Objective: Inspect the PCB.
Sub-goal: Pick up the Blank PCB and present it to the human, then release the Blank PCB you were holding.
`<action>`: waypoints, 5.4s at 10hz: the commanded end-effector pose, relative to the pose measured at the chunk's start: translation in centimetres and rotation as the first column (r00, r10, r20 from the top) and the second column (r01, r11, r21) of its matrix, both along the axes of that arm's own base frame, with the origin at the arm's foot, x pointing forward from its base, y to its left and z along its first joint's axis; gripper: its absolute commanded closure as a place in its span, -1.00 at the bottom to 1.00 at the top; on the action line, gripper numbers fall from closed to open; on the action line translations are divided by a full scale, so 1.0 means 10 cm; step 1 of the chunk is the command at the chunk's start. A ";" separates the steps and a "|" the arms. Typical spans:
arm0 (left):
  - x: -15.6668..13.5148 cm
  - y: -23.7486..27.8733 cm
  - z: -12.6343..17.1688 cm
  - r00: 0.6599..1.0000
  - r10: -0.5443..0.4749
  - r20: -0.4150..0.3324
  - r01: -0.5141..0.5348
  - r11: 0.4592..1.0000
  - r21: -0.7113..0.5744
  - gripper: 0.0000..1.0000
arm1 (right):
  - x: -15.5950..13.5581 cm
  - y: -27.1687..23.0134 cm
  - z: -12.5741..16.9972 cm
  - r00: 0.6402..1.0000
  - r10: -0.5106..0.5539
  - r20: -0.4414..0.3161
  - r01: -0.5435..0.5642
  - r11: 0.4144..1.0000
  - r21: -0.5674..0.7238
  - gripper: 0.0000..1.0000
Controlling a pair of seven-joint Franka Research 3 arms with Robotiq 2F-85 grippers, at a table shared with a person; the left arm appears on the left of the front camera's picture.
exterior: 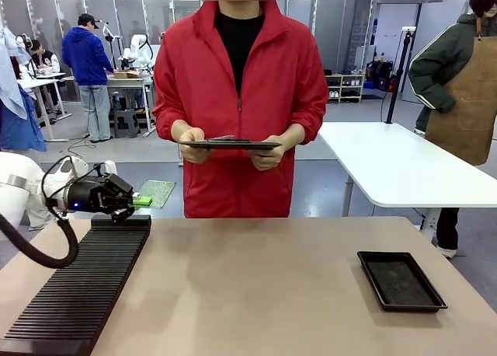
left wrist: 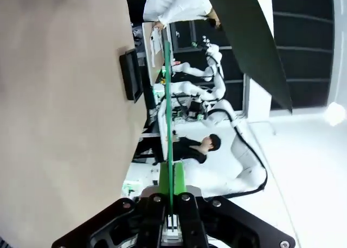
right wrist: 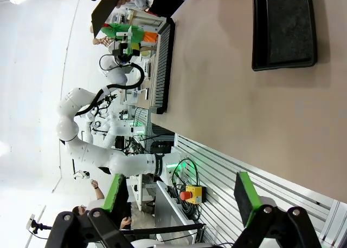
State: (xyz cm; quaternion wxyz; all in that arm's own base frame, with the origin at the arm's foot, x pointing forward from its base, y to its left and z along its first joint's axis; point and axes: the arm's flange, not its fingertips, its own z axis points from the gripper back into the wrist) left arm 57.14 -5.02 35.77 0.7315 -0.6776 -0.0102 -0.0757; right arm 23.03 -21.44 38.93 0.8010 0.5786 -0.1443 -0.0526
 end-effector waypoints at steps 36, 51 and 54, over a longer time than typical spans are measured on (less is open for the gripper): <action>0.33 -0.04 0.02 0.987 0.021 -0.157 -0.025 0.999 -0.023 0.95 | 0.00 -0.01 0.01 1.000 0.000 0.014 0.000 1.000 0.007 -1.00; 0.33 -0.01 0.03 0.994 -0.021 -0.111 0.015 0.998 -0.058 -1.00 | 0.00 -0.01 0.01 1.000 0.000 0.014 0.000 1.000 0.007 -1.00; 0.35 -0.03 0.02 0.987 0.027 -0.156 -0.032 0.999 -0.029 -1.00 | 0.00 -0.01 0.01 1.000 0.000 0.014 0.000 1.000 0.007 -1.00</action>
